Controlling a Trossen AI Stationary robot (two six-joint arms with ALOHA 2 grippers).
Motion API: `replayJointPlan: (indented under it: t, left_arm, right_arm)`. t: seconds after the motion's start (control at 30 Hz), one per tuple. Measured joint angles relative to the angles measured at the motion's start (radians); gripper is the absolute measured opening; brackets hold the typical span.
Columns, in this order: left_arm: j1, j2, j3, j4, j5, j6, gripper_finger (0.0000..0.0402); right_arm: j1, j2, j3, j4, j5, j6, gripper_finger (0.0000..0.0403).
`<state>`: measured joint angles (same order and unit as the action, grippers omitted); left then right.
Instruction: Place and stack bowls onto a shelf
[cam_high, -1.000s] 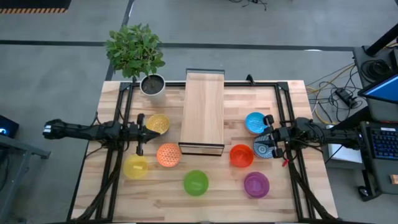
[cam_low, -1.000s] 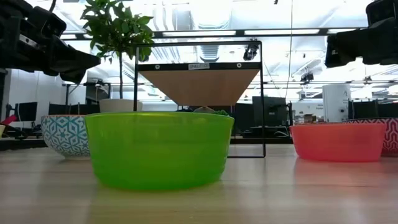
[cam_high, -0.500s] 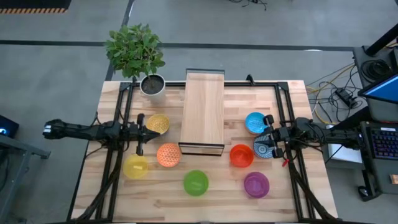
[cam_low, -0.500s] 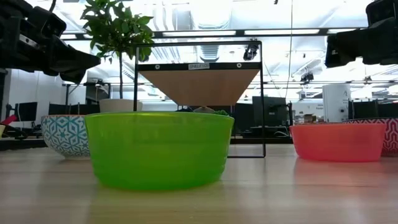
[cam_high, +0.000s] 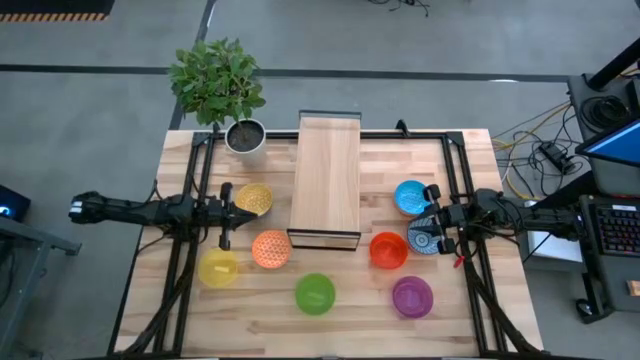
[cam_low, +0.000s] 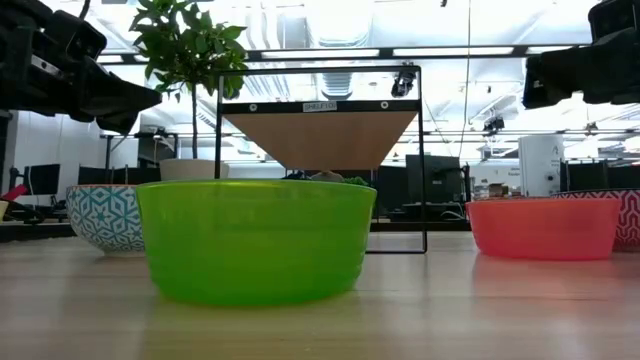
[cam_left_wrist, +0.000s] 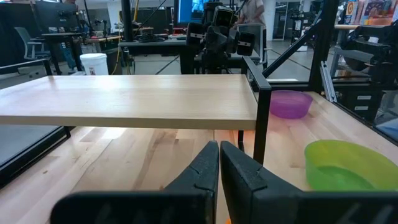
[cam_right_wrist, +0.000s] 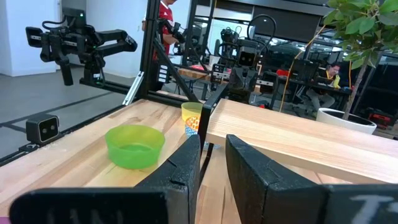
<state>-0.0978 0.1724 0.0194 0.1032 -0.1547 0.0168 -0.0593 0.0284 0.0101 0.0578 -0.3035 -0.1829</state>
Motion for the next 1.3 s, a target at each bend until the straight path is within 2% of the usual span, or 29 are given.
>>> replayJointPlan:
  t: [0.57, 0.77, 0.93, 1.03, 1.1, 1.2, 1.3]
  left_arm:
    - [0.0, 0.0, 0.0, 0.0, 0.0, 0.0, 0.0]
    - [0.0, 0.0, 0.0, 0.055, -0.001, -0.002, 0.0]
    - [-0.002, 0.0, 0.0, 0.166, 0.056, -0.221, 0.0]
    - [-0.005, 0.014, 0.0, 0.229, 0.184, -0.268, 0.0]
    - [-0.014, 0.03, 0.0, 0.291, 0.253, -0.27, 0.0]
    - [-0.034, 0.064, 0.0, 0.396, 0.278, -0.262, 0.0]
    - [-0.05, 0.112, 0.0, 0.506, 0.277, -0.231, 0.0]
  right_arm:
    - [0.0, 0.0, 0.0, 0.001, 0.003, -0.001, 0.0068]
    - [0.0, 0.0, 0.0, 0.026, 0.057, -0.001, 0.0068]
    - [0.0, 0.0, 0.0, 0.046, 0.061, 0.017, 0.0068]
    - [0.0, 0.0, 0.0, 0.094, 0.061, 0.125, 0.0068]
    - [0.0, 0.001, 0.0, 0.162, 0.068, 0.295, 0.0068]
    - [0.0, 0.016, 0.0, 0.305, 0.195, 0.612, 0.0068]
    - [0.005, 0.052, 0.017, 0.292, 0.169, 0.647, 0.0068]
